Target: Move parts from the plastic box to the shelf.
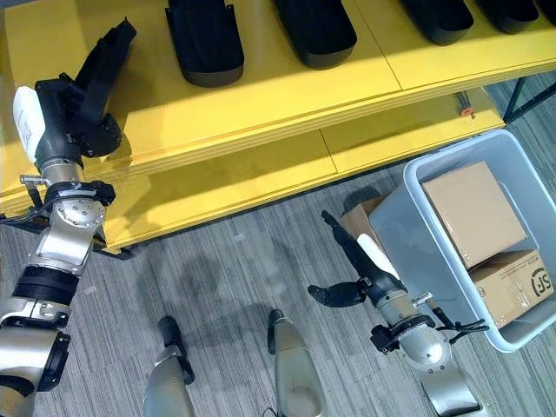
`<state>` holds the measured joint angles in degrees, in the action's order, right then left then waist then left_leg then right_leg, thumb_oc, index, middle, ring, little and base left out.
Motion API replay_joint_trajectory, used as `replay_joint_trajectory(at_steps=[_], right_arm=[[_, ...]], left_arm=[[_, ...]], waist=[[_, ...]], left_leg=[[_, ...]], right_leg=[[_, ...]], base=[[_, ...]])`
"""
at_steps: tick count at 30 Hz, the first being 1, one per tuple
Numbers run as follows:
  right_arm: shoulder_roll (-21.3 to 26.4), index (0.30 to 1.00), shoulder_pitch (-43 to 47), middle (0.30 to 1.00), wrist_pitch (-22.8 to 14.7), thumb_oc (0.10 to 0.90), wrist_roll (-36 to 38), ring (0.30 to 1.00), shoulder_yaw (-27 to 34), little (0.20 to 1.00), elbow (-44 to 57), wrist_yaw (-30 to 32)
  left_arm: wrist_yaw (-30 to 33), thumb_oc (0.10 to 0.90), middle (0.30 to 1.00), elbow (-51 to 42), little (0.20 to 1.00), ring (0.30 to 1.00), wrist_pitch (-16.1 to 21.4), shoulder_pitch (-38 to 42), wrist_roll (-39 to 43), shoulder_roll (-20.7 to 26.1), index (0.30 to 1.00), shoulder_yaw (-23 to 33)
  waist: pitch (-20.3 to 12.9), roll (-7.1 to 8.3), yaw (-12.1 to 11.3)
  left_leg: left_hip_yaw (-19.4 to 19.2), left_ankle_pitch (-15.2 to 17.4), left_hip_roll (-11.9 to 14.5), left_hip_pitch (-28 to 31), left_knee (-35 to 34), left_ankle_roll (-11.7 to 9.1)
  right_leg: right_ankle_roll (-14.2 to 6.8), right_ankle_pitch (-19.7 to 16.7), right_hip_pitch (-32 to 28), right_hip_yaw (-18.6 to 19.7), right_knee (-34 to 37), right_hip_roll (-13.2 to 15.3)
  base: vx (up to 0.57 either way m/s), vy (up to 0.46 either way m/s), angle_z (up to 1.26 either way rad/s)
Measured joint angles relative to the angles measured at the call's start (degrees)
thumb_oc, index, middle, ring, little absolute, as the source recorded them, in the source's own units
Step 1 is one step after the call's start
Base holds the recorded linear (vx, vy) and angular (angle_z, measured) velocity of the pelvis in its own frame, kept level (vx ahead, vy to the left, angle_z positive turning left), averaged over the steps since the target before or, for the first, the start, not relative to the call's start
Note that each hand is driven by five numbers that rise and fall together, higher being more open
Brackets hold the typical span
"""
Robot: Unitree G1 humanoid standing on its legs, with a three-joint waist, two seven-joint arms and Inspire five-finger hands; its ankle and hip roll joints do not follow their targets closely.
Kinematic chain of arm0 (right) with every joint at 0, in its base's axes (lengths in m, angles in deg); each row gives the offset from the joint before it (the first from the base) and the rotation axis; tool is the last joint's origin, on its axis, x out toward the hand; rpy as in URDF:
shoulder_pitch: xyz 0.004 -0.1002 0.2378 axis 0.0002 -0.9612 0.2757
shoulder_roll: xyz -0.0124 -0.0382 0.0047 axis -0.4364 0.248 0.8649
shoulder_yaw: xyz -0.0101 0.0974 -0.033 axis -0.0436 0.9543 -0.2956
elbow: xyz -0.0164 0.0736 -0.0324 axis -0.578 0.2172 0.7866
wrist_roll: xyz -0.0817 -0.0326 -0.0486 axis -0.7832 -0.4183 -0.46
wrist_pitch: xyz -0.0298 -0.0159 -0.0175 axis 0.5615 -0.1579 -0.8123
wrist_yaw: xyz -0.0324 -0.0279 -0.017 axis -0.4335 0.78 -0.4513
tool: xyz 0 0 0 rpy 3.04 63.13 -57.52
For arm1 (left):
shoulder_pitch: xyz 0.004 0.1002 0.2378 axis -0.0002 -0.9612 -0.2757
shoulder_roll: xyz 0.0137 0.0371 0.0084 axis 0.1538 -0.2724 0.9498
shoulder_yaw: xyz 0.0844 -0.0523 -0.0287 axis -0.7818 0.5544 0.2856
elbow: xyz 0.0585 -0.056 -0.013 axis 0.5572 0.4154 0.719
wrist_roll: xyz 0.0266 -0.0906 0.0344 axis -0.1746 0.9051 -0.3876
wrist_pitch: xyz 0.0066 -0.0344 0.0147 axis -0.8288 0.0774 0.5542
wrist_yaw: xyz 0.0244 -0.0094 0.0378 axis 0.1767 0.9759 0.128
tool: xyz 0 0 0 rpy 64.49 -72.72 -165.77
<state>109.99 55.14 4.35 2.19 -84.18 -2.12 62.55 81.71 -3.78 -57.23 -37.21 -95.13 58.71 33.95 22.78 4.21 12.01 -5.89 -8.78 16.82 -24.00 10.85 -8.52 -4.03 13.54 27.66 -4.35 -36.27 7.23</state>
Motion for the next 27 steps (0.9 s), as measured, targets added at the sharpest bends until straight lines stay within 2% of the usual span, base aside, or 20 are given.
replay_joint_trajectory(at_steps=[8, 13, 17, 22, 27], right_arm=[[0.57, 1.000, 0.14, 1.000, -0.07, 0.900, -0.02, 1.000, 0.01, 1.000, 0.00, 0.04], [0.98, 1.000, 0.42, 1.000, -0.09, 0.900, -0.04, 1.000, 0.01, 1.000, 0.00, 0.04], [1.00, 1.000, 0.48, 1.000, -0.28, 0.900, -0.16, 1.000, 0.03, 1.000, 0.00, 0.04], [1.00, 1.000, 0.43, 1.000, -0.39, 0.900, -0.17, 1.000, 0.03, 1.000, 0.00, 0.04], [0.91, 1.000, 0.41, 1.000, -0.50, 0.900, -0.19, 1.000, 0.02, 1.000, 0.00, 0.05]], left_arm=[[1.36, 0.400, 0.300, 0.15, 0.300, 0.300, -0.05, 2.12, 2.21, 0.51, 0.300, 0.01], [1.42, 0.400, 0.300, 0.92, 0.300, 0.300, -0.18, 4.23, 2.24, 3.46, 0.300, 0.00], [1.41, 0.400, 0.300, 3.51, 0.300, 0.300, -0.78, 6.92, 2.51, 6.76, 0.300, -0.06], [1.40, 0.400, 0.300, 3.52, 0.300, 0.300, -0.88, 7.38, 6.60, 6.99, 0.300, -0.10], [1.37, 0.400, 0.300, 4.58, 0.300, 0.300, -1.00, 8.03, 6.61, 7.97, 0.300, -2.59]], waist=[[-0.16, -0.01, -0.22], [-0.21, 0.00, -1.21], [-0.25, 0.06, -1.08], [-0.91, 0.98, -0.89], [-0.93, 0.99, -1.16]], left_leg=[[0.76, 0.42, 0.11, -1.53, 1.43, 0.05], [1.55, 0.52, 0.05, -2.66, 1.95, 0.15], [1.57, 0.61, 0.03, -3.04, 2.31, 0.24], [1.48, 0.78, 0.07, -3.03, 2.34, 0.32], [1.39, 1.06, -0.01, -3.06, 2.71, 0.17]], right_leg=[[0.00, -0.01, 0.42, -0.52, -0.31, 0.07], [0.01, -0.01, 0.95, -0.83, -0.49, 0.34], [-0.01, -0.03, 1.05, -0.85, -0.26, 0.41], [-0.02, -0.03, 1.04, -0.84, -0.08, 0.32], [-0.03, -0.02, 1.05, -0.79, -0.16, 0.36]], base=[[0.01, -0.009, 0.03], [0.01, -0.002, 0.03], [0.04, 0.002, 0.01], [0.03, -0.002, -0.01], [0.01, 0.001, 0.00]])
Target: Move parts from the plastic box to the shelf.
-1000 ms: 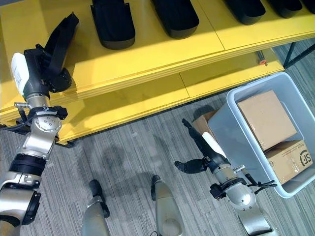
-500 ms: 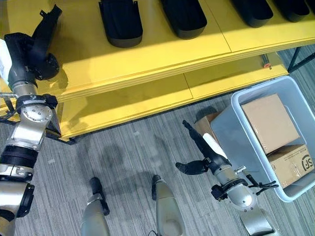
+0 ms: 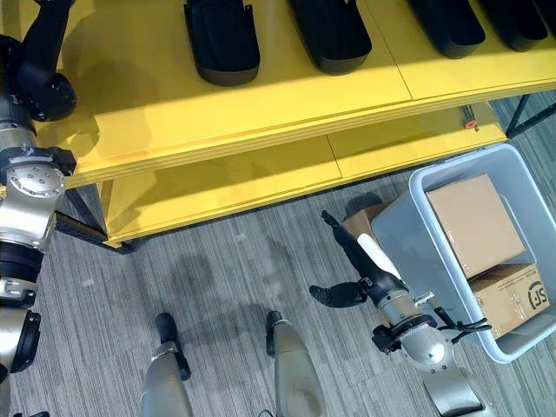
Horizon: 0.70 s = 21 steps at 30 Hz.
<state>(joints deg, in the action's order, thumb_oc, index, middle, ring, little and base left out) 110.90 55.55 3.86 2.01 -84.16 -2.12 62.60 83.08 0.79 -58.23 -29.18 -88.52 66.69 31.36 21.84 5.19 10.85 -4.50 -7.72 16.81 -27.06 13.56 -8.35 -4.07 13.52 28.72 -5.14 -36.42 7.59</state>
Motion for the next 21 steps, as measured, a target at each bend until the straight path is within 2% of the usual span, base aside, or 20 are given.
replay_joint_trajectory(at_steps=[8, 12, 13, 14, 15, 16, 21], right_arm=[[0.01, 1.000, -0.51, 1.000, -0.13, 0.900, -0.25, 1.000, 0.00, 1.000, 0.00, 0.03], [0.03, 1.000, -0.56, 1.000, -0.24, 0.900, -0.29, 1.000, 0.00, 1.000, 0.00, 0.03], [0.03, 1.000, -0.56, 1.000, -0.25, 0.900, -0.36, 1.000, 0.00, 1.000, 0.00, 0.03], [0.04, 1.000, -0.54, 1.000, -0.25, 0.900, -0.44, 1.000, 0.00, 1.000, 0.00, 0.03], [0.05, 1.000, -0.58, 1.000, -0.25, 0.900, -0.45, 1.000, 0.00, 1.000, 0.00, 0.03], [0.05, 1.000, -0.51, 1.000, -0.25, 0.900, -0.45, 1.000, 0.01, 1.000, 0.00, 0.03], [0.05, 1.000, -0.61, 1.000, -0.24, 0.900, -0.47, 1.000, 0.00, 1.000, -0.02, 0.03]], left_arm=[[0.01, 0.400, 0.300, -0.01, 0.300, 0.300, -0.14, 0.05, -0.61, 0.00, 0.300, 0.01], [-0.02, 0.400, 0.300, 0.00, 0.300, 0.300, -1.62, 0.60, -1.13, -0.09, 0.300, -0.31], [-0.02, 0.416, 0.322, 0.00, 0.322, 0.322, -1.88, 0.90, -1.13, -0.14, 0.322, -0.43], [-0.02, 0.602, 0.583, 0.00, 0.583, 0.583, -2.19, 1.13, -1.13, -0.14, 0.583, -0.44], [-0.02, 0.865, 0.951, 0.00, 0.951, 0.951, -2.34, 1.33, -1.13, -0.14, 0.951, -0.44], [-0.02, 0.900, 1.000, -0.01, 1.000, 1.000, -2.34, 1.35, -1.13, -0.14, 1.000, -0.44], [-0.10, 0.900, 1.000, -0.01, 1.000, 1.000, -2.35, 1.40, -1.19, -0.20, 1.000, -0.47]], waist=[[-0.01, 0.00, 0.03], [-0.03, 0.01, 0.24], [-0.03, 0.01, 0.20], [-0.04, -0.01, 0.23], [-0.04, -0.02, 0.15], [-0.06, -0.04, 0.18], [-0.11, -0.15, 0.14]], left_leg=[[0.13, 0.02, 0.05, -0.64, 0.44, -0.02], [0.16, 0.06, 0.03, -1.11, 1.10, 0.04], [0.15, 0.06, 0.03, -1.09, 1.21, 0.03], [0.15, 0.07, 0.03, -1.06, 1.23, 0.03], [0.14, 0.07, 0.04, -1.02, 1.25, 0.03], [0.11, 0.07, 0.04, -0.92, 1.26, 0.03], [0.11, 0.05, 0.05, -0.82, 1.36, 0.04]], right_leg=[[0.01, 0.01, 0.47, 0.04, -0.37, 0.04], [0.01, 0.00, 0.92, 0.07, -0.96, -0.03], [0.01, 0.00, 0.99, 0.13, -1.17, -0.03], [0.02, 0.01, 1.03, 0.15, -1.28, -0.06], [0.02, 0.01, 1.04, 0.21, -1.38, -0.08], [0.03, 0.02, 1.05, 0.29, -1.50, -0.11], [0.04, 0.03, 1.16, 0.43, -1.84, -0.14]], base=[[0.00, 0.000, 0.00], [0.00, 0.000, 0.00], [0.00, 0.000, 0.00], [0.00, 0.000, 0.00], [0.00, 0.000, 0.00], [0.00, 0.000, 0.00], [0.00, 0.000, 0.00]])
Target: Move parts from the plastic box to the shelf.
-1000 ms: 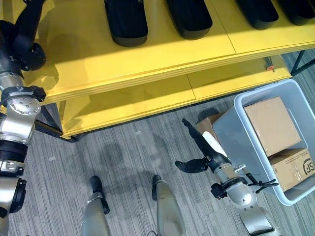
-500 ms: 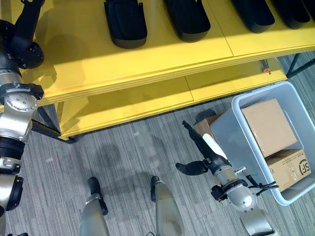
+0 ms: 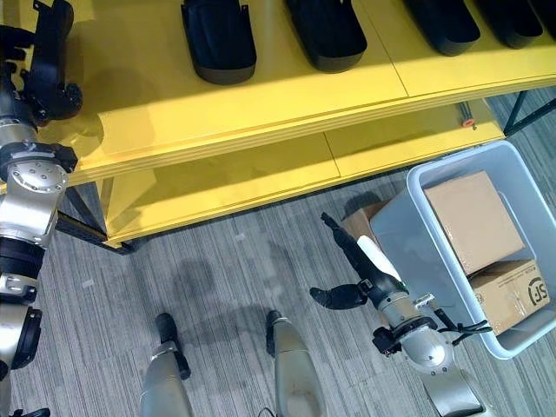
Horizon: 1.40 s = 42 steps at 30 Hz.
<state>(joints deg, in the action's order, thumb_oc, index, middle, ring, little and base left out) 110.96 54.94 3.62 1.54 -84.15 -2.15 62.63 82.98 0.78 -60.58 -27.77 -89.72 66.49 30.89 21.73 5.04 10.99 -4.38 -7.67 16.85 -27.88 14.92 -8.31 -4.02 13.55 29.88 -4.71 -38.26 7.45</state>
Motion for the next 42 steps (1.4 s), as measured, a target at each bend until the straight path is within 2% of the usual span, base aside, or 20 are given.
replay_joint_trajectory(at_steps=[6, 10, 17, 22, 25, 27, 29, 31, 32, 33, 34, 35, 37, 38, 39, 40, 41, 42], right_arm=[[0.00, 1.000, 0.09, 1.000, 0.29, 0.900, -0.03, 1.000, 0.00, 1.000, -0.06, 0.02], [0.35, 1.000, -1.03, 1.000, 0.86, 0.900, -0.53, 1.000, -0.01, 1.000, -0.23, 0.34], [0.46, 1.000, -2.28, 1.000, 0.96, 0.900, -1.00, 1.000, -0.01, 1.000, -0.80, 1.39], [-0.01, 1.000, -3.29, 1.000, 0.95, 0.900, -1.03, 1.000, -0.01, 1.000, -0.82, 1.52], [-0.38, 1.000, -3.51, 1.000, 0.95, 0.900, -1.08, 1.000, 0.11, 1.000, -0.80, 1.57], [-2.53, 1.000, -4.04, 1.000, 1.03, 0.900, -1.08, 1.000, 1.52, 1.000, -0.87, 1.58], [-3.36, 1.000, -4.23, 1.000, 0.98, 0.900, -1.06, 1.000, 2.51, 1.000, -1.15, 1.50], [-3.61, 1.000, -5.98, 1.000, 0.90, 0.900, -1.04, 1.000, 4.92, 1.000, -1.25, 1.46], [-3.94, 1.000, -7.45, 1.000, 0.97, 0.900, -1.04, 1.000, 6.29, 1.000, -1.54, 1.43], [-4.05, 1.000, -8.84, 1.000, 1.01, 0.900, -1.04, 1.000, 6.91, 1.000, -2.48, 1.33], [-4.04, 1.000, -8.96, 1.000, 1.07, 0.900, -1.04, 1.000, 6.90, 1.000, -2.49, 1.18], [-4.04, 1.000, -8.86, 1.000, 0.99, 0.900, -1.04, 1.000, 6.94, 1.000, -2.24, 0.89], [-4.02, 1.000, -9.89, 1.000, 0.81, 0.900, -1.01, 1.000, 7.15, 1.000, -2.25, -0.45], [-4.02, 1.000, -11.12, 1.000, 0.77, 0.900, -1.00, 1.000, 7.53, 1.000, -1.79, -0.85], [-4.02, 1.000, -12.39, 1.000, 0.80, 0.900, -1.00, 1.000, 8.08, 1.000, -1.70, -1.04], [-3.85, 1.000, -13.84, 1.000, 0.86, 0.900, -0.99, 1.000, 9.39, 1.000, -0.32, -2.02], [-3.61, 1.000, -14.17, 1.000, 0.84, 0.900, -0.97, 1.000, 9.75, 1.000, 0.25, -2.17], [-3.29, 1.000, -13.88, 1.000, 0.99, 0.900, -0.97, 1.000, 9.90, 1.000, 0.21, -2.80]], left_arm=[[-0.23, 0.900, 1.000, -0.01, 1.000, 1.000, -0.07, 2.23, 0.22, -1.26, 1.000, -1.44], [-0.24, 0.900, 1.000, -0.18, 1.000, 1.000, -0.06, 2.26, 1.28, -3.98, 1.000, -1.46], [-0.19, 0.900, 1.000, -1.84, 1.000, 1.000, 0.09, 2.21, 3.50, -5.93, 1.000, -1.55], [-0.22, 0.900, 1.000, -4.29, 1.000, 1.000, 0.09, 0.30, 3.40, -5.93, 1.000, -1.35], [-0.69, 0.900, 1.000, -15.19, 1.000, 1.000, 0.18, -9.46, 2.98, -5.99, 1.000, 1.62], [-2.60, 0.900, 1.000, -26.91, 1.000, 1.000, 1.28, -20.54, 1.84, -6.01, 1.000, 4.39], [-4.68, 0.900, 1.000, -30.79, 1.000, 1.000, 2.30, -29.10, -0.03, -5.11, 1.000, 6.73], [-7.83, 0.900, 1.000, -37.88, 1.000, 1.000, 3.20, -42.50, -4.72, -1.22, 1.000, 11.99], [-10.30, 0.900, 1.000, -40.41, 1.000, 1.000, 4.60, -49.49, -8.38, 3.23, 1.000, 14.63], [-11.67, 0.900, 1.000, -41.72, 1.000, 1.000, 5.18, -53.75, -10.70, 4.15, 1.000, 16.98], [-12.18, 0.900, 1.000, -41.98, 1.000, 1.000, 5.32, -54.67, -11.35, 4.65, 1.000, 18.34], [-14.39, 0.900, 1.000, -43.89, 1.000, 1.000, 6.23, -57.39, -13.55, 8.23, 1.000, 20.14], [-18.76, 0.900, 1.000, -52.69, 1.000, 1.000, 12.20, -63.28, -17.47, 13.49, 1.000, 22.39], [-20.92, 0.900, 1.000, -57.95, 1.000, 1.000, 13.79, -68.20, -17.59, 16.08, 1.000, 25.53], [-22.07, 0.900, 1.000, -60.76, 1.000, 1.000, 14.68, -70.43, -17.84, 17.32, 1.000, 26.53], [-25.51, 0.900, 1.000, -64.57, 1.000, 1.000, 16.45, -74.77, -17.71, 17.29, 1.000, 29.88], [-26.81, 0.900, 1.000, -64.94, 1.000, 1.000, 17.12, -75.17, -17.60, 17.29, 1.000, 30.05], [-28.20, 0.900, 1.000, -62.68, 1.000, 1.000, 17.64, -71.13, -16.85, 17.27, 1.000, 27.50]], waist=[[-0.28, -0.32, 0.03], [-1.89, -1.82, 0.06], [-1.99, -1.70, 0.64], [-2.79, -0.38, -0.19], [-2.85, -0.40, -1.18], [-2.89, -0.47, -2.59], [-3.04, -0.76, -4.12], [-3.42, -1.55, -5.23], [-3.50, -1.76, -6.36], [-3.59, -2.25, -6.88], [-3.60, -2.45, -7.59], [-3.58, -2.48, -8.08], [-3.46, -2.99, -8.53], [-3.36, -3.23, -8.33], [-3.27, -3.54, -8.37], [-2.77, -4.32, -8.12], [-2.51, -4.78, -7.81], [-2.29, -5.17, -8.00]], left_leg=[[-0.08, 0.01, -0.05, 0.06, 0.40, -0.01], [-0.26, -0.01, 0.09, 0.30, 0.01, 0.01], [-0.30, -0.02, 0.13, 0.52, 0.16, 0.03], [-0.31, 0.04, 0.07, 0.51, 0.34, -0.05], [-0.11, 0.07, 0.02, 0.78, 0.41, -0.05], [-0.04, 0.13, -0.05, 1.19, 0.13, -0.04], [-0.10, 0.39, -0.14, 2.93, -1.35, -0.37], [-0.19, 0.46, -0.13, 4.28, -2.99, -0.32], [-0.02, 0.41, -0.12, 4.59, -3.28, -0.26], [0.02, 0.41, -0.13, 5.03, -3.30, -0.25], [-0.05, 0.40, -0.34, 4.92, -3.21, -0.26], [-0.03, 0.39, -0.58, 4.66, -3.23, -0.24], [0.01, 0.40, -1.01, 4.96, -3.39, -0.25], [-0.02, 0.15, -1.03, 4.91, -3.28, 0.08], [-0.05, 0.00, -1.08, 4.92, -3.20, 0.28], [-0.12, 0.01, -1.12, 4.79, -3.07, 0.27], [-0.16, 0.05, -1.14, 4.80, -3.02, 0.23], [-0.14, 0.04, -1.13, 4.79, -2.99, 0.24]], right_leg=[[0.05, 0.05, 0.30, 0.33, -0.76, 0.05], [0.17, 0.12, 0.64, 0.63, -0.98, -0.24], [0.20, 0.10, 0.59, 0.83, -1.15, -0.32], [0.17, 0.12, 0.45, 0.84, -1.12, -0.24], [0.16, 0.18, -0.17, 0.58, -1.06, -0.17], [0.19, 0.22, -0.56, 0.75, -0.88, 0.13], [0.31, 0.30, -2.11, 0.62, -0.17, 0.18], [0.47, 0.30, -3.18, 0.42, 0.83, 0.06], [0.59, 0.32, -3.51, 0.00, 0.94, 0.14], [0.74, 0.51, -4.54, -0.57, 1.40, 0.44], [0.70, 0.55, -4.65, -0.51, 1.51, 0.68], [0.52, 0.52, -4.56, -0.44, 1.62, 0.70], [0.26, 0.52, -5.17, -0.49, 2.20, 1.21], [0.14, 0.45, -5.23, -0.48, 2.52, 1.16], [0.09, 0.47, -5.31, -0.48, 2.61, 1.23], [-0.02, 0.41, -5.28, -0.47, 2.92, 1.31], [-0.05, 0.38, -5.29, -0.43, 2.99, 1.35], [-0.08, 0.35, -5.29, -0.46, 2.95, 1.35]], base=[[0.00, -0.003, -0.01], [0.00, -0.018, -0.04], [0.00, 0.000, 0.00], [0.00, -0.002, 0.01], [-0.01, 0.000, 0.03], [0.00, 0.006, 0.02], [0.00, 0.009, 0.02], [-0.02, 0.031, 0.03], [-0.02, 0.037, 0.17], [-0.02, 0.038, 0.17], [-0.02, 0.037, 0.13], [-0.01, 0.036, 0.09], [-0.01, 0.043, 0.05], [-0.02, 0.059, -0.02], [-0.01, 0.059, -0.03], [-0.02, 0.063, -0.02], [-0.01, 0.051, -0.01], [-0.01, 0.051, -0.01]])
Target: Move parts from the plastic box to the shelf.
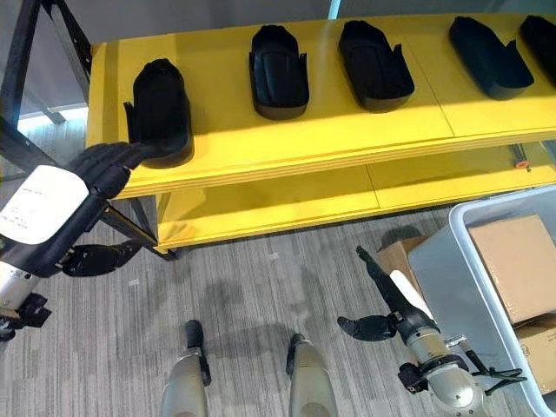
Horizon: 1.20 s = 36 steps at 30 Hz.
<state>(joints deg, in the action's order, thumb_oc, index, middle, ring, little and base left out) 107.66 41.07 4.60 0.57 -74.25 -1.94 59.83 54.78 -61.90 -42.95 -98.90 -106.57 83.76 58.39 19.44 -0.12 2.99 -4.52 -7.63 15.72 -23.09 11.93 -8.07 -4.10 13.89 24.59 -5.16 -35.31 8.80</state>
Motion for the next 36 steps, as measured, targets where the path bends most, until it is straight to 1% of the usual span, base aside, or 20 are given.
replay_joint_trajectory(at_steps=[1, 2, 4, 5, 6, 8, 10, 13, 16, 19, 22, 24, 26, 27, 31, 34, 36], right_arm=[[0.08, 1.000, 0.91, 1.000, -0.01, 0.900, 0.00, 1.000, -0.01, 1.000, 0.02, -0.56], [0.33, 1.000, 1.57, 1.000, -0.03, 0.900, 0.00, 1.000, 0.00, 1.000, 0.02, -0.88], [0.50, 1.000, 1.75, 1.000, 0.00, 0.900, 0.01, 1.000, 0.02, 1.000, 0.01, -0.98], [0.52, 1.000, 1.95, 1.000, 0.04, 0.900, 0.01, 1.000, -0.01, 1.000, 0.00, -1.02], [0.51, 1.000, 2.92, 1.000, 0.08, 0.900, 0.02, 1.000, -0.08, 1.000, 0.00, -1.27], [0.52, 1.000, 3.56, 1.000, 0.09, 0.900, 0.04, 1.000, 0.01, 1.000, 0.00, -1.22], [0.52, 1.000, 3.18, 1.000, 0.11, 0.900, 0.03, 1.000, 0.00, 1.000, 0.00, -1.34], [0.52, 1.000, 4.05, 1.000, 0.18, 0.900, 0.02, 1.000, -0.06, 1.000, -0.01, -1.68], [0.52, 1.000, 4.01, 1.000, 0.47, 0.900, 0.01, 1.000, -0.06, 1.000, -0.02, -1.89], [0.52, 1.000, 4.13, 1.000, 0.59, 0.900, 0.00, 1.000, -0.05, 1.000, -0.01, -2.19], [0.51, 1.000, 5.38, 1.000, 0.96, 0.900, -0.03, 1.000, -0.06, 1.000, -0.01, -2.25], [0.51, 1.000, 5.50, 1.000, 0.97, 0.900, -0.03, 1.000, -0.06, 1.000, -0.01, -2.26], [0.51, 1.000, 5.58, 1.000, 1.03, 0.900, -0.04, 1.000, -0.07, 1.000, -0.01, -2.34], [0.51, 1.000, 5.50, 1.000, 1.03, 0.900, -0.04, 1.000, -0.07, 1.000, -0.01, -2.38], [0.51, 1.000, 5.48, 1.000, 1.06, 0.900, -0.05, 1.000, -0.16, 1.000, -0.01, -2.45], [0.53, 1.000, 5.27, 1.000, 1.07, 0.900, -0.05, 1.000, -0.43, 1.000, -0.01, -2.45], [0.58, 1.000, 5.09, 1.000, 1.10, 0.900, -0.04, 1.000, -0.59, 1.000, -0.01, -2.45]], left_arm=[[-1.26, 0.900, 1.000, 2.66, 1.000, 1.000, -0.12, 3.75, 0.01, 0.07, 1.000, -2.03], [-2.20, 0.900, 1.000, 5.11, 1.000, 1.000, -0.28, 6.47, 0.13, 0.02, 1.000, -3.61], [-3.37, 0.900, 1.000, 7.68, 1.000, 1.000, -0.41, 9.16, 0.20, -0.09, 1.000, -6.04], [-3.47, 0.900, 1.000, 9.84, 1.000, 1.000, -0.34, 11.42, 0.95, -0.22, 1.000, -8.63], [-4.50, 0.900, 1.000, 12.87, 1.000, 1.000, -0.43, 12.97, 2.54, -0.24, 1.000, -11.21], [-5.20, 0.900, 1.000, 15.38, 1.000, 1.000, -0.63, 13.59, 3.47, -0.43, 1.000, -12.91], [-5.79, 0.900, 1.000, 16.07, 1.000, 1.000, -1.40, 13.46, 4.58, -2.39, 1.000, -12.96], [-5.79, 0.900, 1.000, 19.70, 1.000, 1.000, -2.05, 15.41, 4.58, -6.85, 1.000, -13.25], [-5.79, 0.900, 1.000, 21.47, 1.000, 1.000, -3.08, 15.66, 4.52, -7.60, 1.000, -13.35], [-5.80, 0.900, 1.000, 21.50, 1.000, 1.000, -3.23, 15.61, 4.44, -11.34, 1.000, -13.30], [-5.78, 0.900, 1.000, 24.40, 1.000, 1.000, -4.34, 18.74, 3.62, -11.68, 1.000, -14.88], [-5.75, 0.900, 1.000, 25.32, 1.000, 1.000, -4.36, 19.89, 3.43, -11.69, 1.000, -15.08], [-5.74, 0.900, 1.000, 27.43, 1.000, 1.000, -4.62, 22.88, 1.83, -11.68, 1.000, -16.22], [-5.67, 0.900, 1.000, 27.78, 1.000, 1.000, -5.27, 23.53, 1.61, -11.67, 1.000, -16.23], [-5.51, 0.900, 1.000, 30.14, 1.000, 1.000, -5.63, 26.76, -0.45, -11.66, 1.000, -17.71], [-5.36, 0.900, 1.000, 30.54, 1.000, 1.000, -6.27, 28.87, -0.72, -11.45, 1.000, -18.18], [-5.31, 0.900, 1.000, 32.47, 1.000, 1.000, -6.30, 31.24, -2.60, -11.25, 1.000, -20.33]], waist=[[0.26, -0.13, 0.16], [0.40, -0.04, 0.86], [0.52, 0.10, 1.79], [0.69, 0.18, 2.08], [1.02, 0.36, 2.96], [1.09, 0.45, 3.26], [1.24, 0.48, 3.11], [1.39, 0.65, 3.31], [1.45, 0.73, 3.25], [1.65, 1.09, 3.23], [1.75, 1.27, 3.38], [1.75, 1.27, 3.51], [1.75, 1.28, 3.57], [1.75, 1.28, 3.62], [1.74, 1.30, 4.80], [1.74, 1.30, 4.98], [1.74, 1.30, 5.09]], left_leg=[[0.02, 0.04, 0.03, -0.01, 0.01, -0.07], [-0.01, 0.26, 0.02, -0.12, 0.08, -0.36], [0.05, 0.25, 0.09, -0.56, 0.79, -0.27], [-0.03, 0.18, 0.09, -0.80, 0.88, -0.19], [-0.11, 0.18, 0.07, -0.75, 0.99, -0.18], [-0.45, 0.29, 0.13, -0.65, 1.16, -0.10], [-1.24, 0.51, 0.18, -0.08, 1.24, -0.09], [-1.40, 0.86, 0.28, 0.03, 1.80, -0.08], [-1.42, 0.87, 0.42, -0.01, 1.78, -0.10], [-1.39, 0.88, 0.42, -0.02, 1.82, -0.11], [-1.40, 0.90, 0.41, 0.00, 1.88, -0.13], [-1.41, 0.92, 0.42, 0.00, 1.89, -0.14], [-1.41, 0.92, 0.45, 0.01, 1.93, -0.15], [-1.40, 0.94, 0.46, 0.02, 1.96, -0.13], [-1.76, 1.52, 0.84, -0.03, 2.88, -0.42], [-2.05, 1.54, 1.25, -0.04, 2.93, -0.46], [-2.26, 1.54, 1.24, -0.23, 3.04, -0.46]], right_leg=[[0.01, -0.01, 0.02, 0.01, -0.01, -0.01], [-0.05, -0.05, 0.11, 0.08, 0.01, -0.03], [-0.12, -0.01, 0.34, 0.18, -0.14, -0.13], [-0.11, -0.12, 0.71, 0.33, -0.24, -0.12], [-0.17, -0.13, 0.78, 0.44, -0.41, -0.21], [-0.22, -0.14, 0.89, 0.72, -0.50, -0.39], [-0.25, -0.13, 0.95, 1.37, -0.61, -0.48], [-0.31, -0.15, 0.94, 1.82, -0.78, -0.50], [-0.28, -0.14, 1.04, 1.90, -0.87, -0.66], [-0.28, -0.14, 1.04, 1.95, -0.82, -0.62], [-0.28, -0.15, 1.05, 2.00, -0.85, -0.69], [-0.28, -0.15, 1.05, 2.03, -0.84, -0.70], [-0.28, -0.16, 1.05, 2.06, -0.83, -0.70], [-0.28, -0.16, 1.07, 2.13, -0.83, -0.70], [-0.31, -0.19, 1.13, 2.69, -0.85, -0.91], [-0.20, -0.23, 1.60, 2.91, -1.26, -1.25], [-0.20, -0.24, 2.01, 3.04, -1.45, -1.23]], base=[[0.00, 0.038, 0.00], [-0.01, 0.033, -0.02], [-0.01, 0.033, -0.03], [-0.01, 0.043, -0.04], [0.00, 0.031, -0.07], [0.00, 0.021, -0.10], [-0.01, 0.020, -0.14], [-0.01, 0.011, -0.07], [0.00, 0.000, 0.00], [0.00, 0.000, 0.00], [0.00, 0.000, 0.00], [0.00, 0.000, 0.00], [0.00, 0.000, 0.00], [0.00, 0.000, 0.00], [-0.01, -0.004, -0.08], [-0.01, -0.010, -0.08], [-0.01, -0.006, -0.04]])
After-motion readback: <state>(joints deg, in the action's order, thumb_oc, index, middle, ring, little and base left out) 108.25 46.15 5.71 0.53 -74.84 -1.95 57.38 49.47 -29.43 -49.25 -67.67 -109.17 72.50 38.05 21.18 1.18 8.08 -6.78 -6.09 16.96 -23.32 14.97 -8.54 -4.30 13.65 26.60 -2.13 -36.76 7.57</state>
